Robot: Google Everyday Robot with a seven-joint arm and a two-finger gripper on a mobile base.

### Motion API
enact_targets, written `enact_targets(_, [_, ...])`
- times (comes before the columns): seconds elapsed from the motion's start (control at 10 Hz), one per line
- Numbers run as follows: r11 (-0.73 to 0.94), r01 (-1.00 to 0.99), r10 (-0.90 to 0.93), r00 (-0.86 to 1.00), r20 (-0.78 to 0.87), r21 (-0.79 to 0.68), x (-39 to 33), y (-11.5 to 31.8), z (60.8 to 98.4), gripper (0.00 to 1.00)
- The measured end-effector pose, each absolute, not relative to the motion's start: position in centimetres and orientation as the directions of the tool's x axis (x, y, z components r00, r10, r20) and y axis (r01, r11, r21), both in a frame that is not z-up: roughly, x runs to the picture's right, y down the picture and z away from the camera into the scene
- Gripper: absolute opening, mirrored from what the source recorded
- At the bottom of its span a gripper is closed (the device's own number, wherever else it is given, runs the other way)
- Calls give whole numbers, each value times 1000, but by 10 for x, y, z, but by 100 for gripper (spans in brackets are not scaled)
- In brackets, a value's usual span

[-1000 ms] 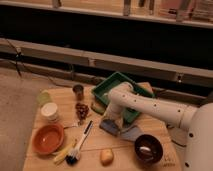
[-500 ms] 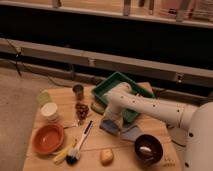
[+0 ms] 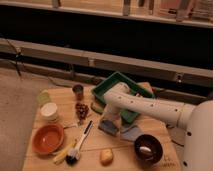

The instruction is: Wipe table surface with sponge

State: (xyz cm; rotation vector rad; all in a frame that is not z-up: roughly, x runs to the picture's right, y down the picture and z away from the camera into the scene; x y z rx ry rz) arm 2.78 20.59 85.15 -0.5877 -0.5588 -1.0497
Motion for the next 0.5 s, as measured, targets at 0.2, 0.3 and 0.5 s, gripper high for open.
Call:
enact_targets(0.2, [345,930,-636,332,697,-127,4,206,851,0])
enact_targets(0.3, [334,936,-638,311,705,-111,-4,207,851,0])
enact_targets(0.5, [306,949,-642,269,718,-82,-19,208,851,0])
